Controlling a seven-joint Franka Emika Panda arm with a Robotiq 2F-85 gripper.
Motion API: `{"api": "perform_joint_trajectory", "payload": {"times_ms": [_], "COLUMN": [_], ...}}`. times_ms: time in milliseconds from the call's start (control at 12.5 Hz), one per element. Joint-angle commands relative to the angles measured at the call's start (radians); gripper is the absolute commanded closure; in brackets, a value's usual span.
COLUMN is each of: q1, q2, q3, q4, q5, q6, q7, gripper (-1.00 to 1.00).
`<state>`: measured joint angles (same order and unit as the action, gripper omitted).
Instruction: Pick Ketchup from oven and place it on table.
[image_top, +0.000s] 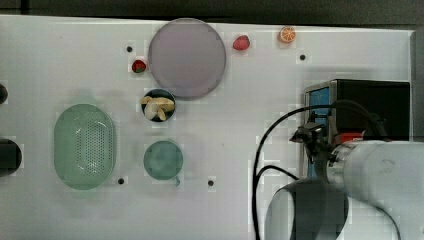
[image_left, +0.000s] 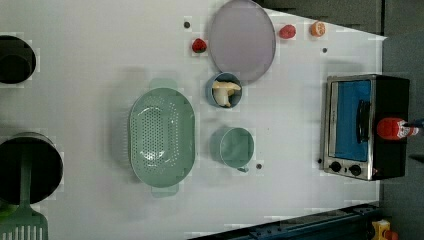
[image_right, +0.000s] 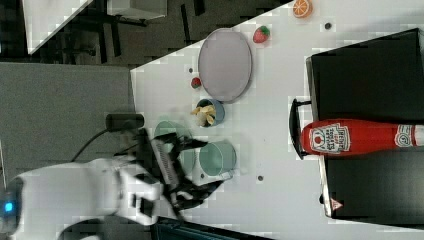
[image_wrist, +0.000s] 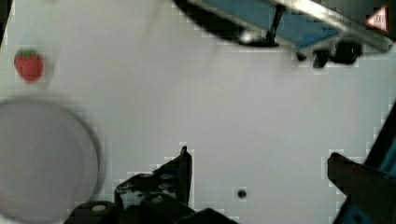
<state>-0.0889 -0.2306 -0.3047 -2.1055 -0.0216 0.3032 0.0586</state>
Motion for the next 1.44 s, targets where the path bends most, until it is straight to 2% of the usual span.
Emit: {"api": "perform_joint_trajectory", "payload": {"times_ms": [80,640,880,1040,1280,1360,1440], "q1": [-0.006,-0.014,-0.017,-0.021,-0.024,-0.026,-0.026], "q2": [0.027,0.259,0.329,0.369,0.386,0.387,0.394], "q3": [-0.098,-0.229,-0.262,-0.274,-0.274,-0.277,-0.276], "q4": [0.033,0.043,0.052,0.051,0.057,0.053,0.053], "q5": [-0.03,-0.029,0.003,0.084,0.085,0.085,0.085], "q6": [0.13,0.396,0.404,0.406,0.443,0.444,0.445], "q7": [-0.057,-0.057,-0.056,-0.056,-0.056,-0.056,-0.056], "gripper": [-1.0,-1.0,-1.0,-1.0,-0.98,-0.78,-0.4]}}
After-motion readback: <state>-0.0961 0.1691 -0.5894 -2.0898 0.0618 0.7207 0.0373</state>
